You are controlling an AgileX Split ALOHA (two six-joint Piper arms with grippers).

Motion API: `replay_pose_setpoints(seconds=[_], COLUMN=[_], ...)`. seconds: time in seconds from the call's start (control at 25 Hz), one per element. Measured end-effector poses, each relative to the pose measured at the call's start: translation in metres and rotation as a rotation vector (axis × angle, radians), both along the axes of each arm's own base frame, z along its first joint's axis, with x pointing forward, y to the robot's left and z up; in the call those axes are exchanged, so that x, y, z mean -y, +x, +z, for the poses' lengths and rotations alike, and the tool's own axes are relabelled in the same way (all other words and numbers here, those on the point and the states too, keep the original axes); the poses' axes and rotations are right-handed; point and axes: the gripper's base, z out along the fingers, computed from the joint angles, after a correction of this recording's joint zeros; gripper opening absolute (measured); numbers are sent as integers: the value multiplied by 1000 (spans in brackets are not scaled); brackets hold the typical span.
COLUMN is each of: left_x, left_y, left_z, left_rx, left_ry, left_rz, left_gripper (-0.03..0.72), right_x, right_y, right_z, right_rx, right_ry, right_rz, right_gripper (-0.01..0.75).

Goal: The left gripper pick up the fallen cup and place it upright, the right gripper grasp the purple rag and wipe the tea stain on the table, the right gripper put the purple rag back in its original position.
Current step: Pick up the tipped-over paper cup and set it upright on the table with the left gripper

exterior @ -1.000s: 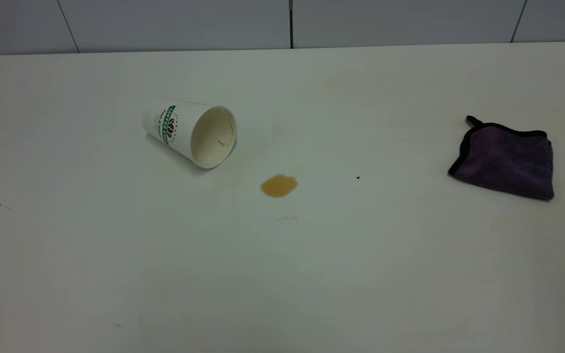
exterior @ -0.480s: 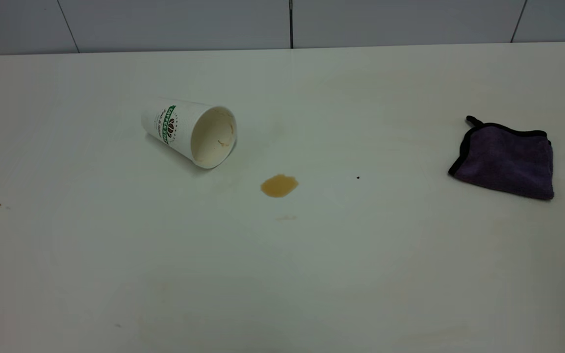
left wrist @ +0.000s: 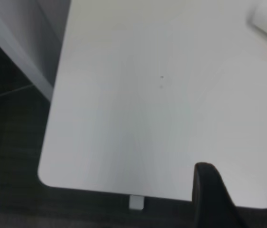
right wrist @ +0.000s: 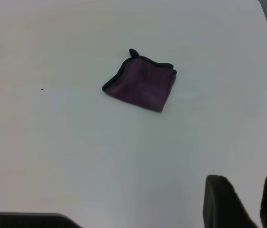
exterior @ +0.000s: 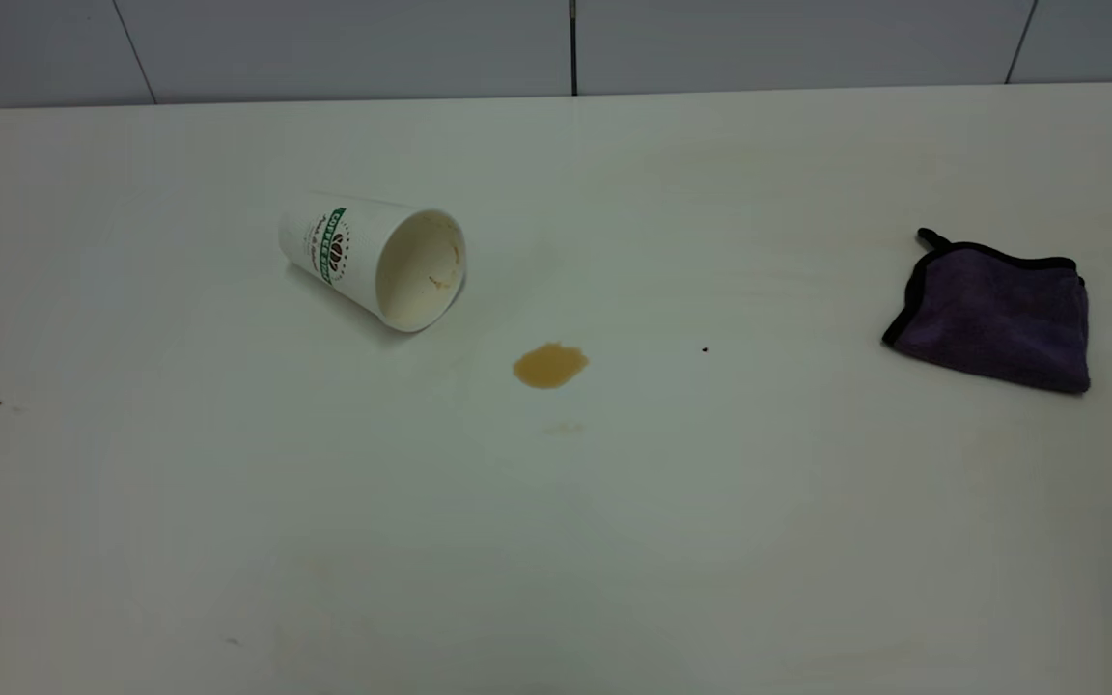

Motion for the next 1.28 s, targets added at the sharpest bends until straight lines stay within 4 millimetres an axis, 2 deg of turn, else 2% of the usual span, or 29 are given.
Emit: replay_pose_setpoints(seconds=[0.16, 0.32, 0.44, 0.6, 0.8, 0.96, 1.12, 1.28], left_x=[-2, 3, 21, 57, 120, 173, 209, 234], left_y=[67, 132, 172, 215, 253, 275, 291, 302], left_z=[18, 16, 8, -10, -38, -75, -118, -161], left_rx=[-79, -156, -222, -281, -284, -294, -347, -399], left_ry=[37, 50, 75, 185, 363, 463, 523, 590], left_rz=[9, -38, -107, -149, -180, -250, -300, -347], left_gripper=[424, 535, 613, 638, 637, 633, 629, 620], right_x=[0, 0, 0, 0, 0, 0, 0, 0], right_y=[0, 0, 0, 0, 0, 0, 0, 0], right_z=[0, 0, 0, 0, 0, 0, 0, 0], right_rx=[0, 0, 0, 0, 0, 0, 0, 0], right_ry=[0, 0, 0, 0, 0, 0, 0, 0], right_rz=[0, 0, 0, 0, 0, 0, 0, 0], right_gripper=[238, 238, 238, 238, 238, 238, 238, 238])
